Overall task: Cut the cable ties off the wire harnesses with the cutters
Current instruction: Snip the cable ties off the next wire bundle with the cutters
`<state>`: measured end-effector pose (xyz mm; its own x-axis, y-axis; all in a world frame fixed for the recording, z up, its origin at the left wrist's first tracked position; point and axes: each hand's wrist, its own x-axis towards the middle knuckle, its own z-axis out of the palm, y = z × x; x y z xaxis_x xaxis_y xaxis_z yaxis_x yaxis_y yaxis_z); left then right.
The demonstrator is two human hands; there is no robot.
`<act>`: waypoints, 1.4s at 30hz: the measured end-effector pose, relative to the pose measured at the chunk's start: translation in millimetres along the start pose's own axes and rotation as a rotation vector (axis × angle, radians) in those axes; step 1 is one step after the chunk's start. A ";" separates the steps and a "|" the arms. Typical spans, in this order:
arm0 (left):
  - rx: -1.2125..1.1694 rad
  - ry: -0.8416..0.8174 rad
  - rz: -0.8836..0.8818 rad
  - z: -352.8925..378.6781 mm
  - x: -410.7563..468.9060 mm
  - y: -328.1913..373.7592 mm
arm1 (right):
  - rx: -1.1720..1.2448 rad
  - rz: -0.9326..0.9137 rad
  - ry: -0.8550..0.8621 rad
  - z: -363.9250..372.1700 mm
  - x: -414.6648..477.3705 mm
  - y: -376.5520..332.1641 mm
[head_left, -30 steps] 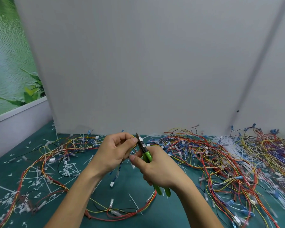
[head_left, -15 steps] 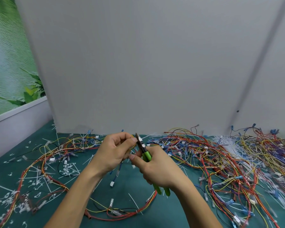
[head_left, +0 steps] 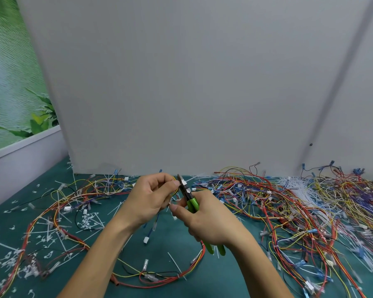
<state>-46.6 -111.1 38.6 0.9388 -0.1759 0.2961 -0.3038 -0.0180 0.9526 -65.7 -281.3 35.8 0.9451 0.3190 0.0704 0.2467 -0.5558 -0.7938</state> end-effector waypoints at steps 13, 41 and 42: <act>0.010 0.016 -0.001 0.8 -0.6 1.9 | 0.024 -0.010 0.012 2.8 -0.7 -2.3; 0.098 0.039 0.031 -0.9 1.4 -0.6 | 0.090 -0.011 0.031 10.2 2.6 -1.6; 0.095 0.035 0.034 -0.7 1.4 -0.7 | 0.077 -0.014 0.026 9.5 1.7 -2.0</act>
<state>-44.9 -110.6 38.4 0.9324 -0.1434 0.3318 -0.3478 -0.1062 0.9315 -66.6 -272.3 31.8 0.9473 0.3053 0.0968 0.2436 -0.4905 -0.8367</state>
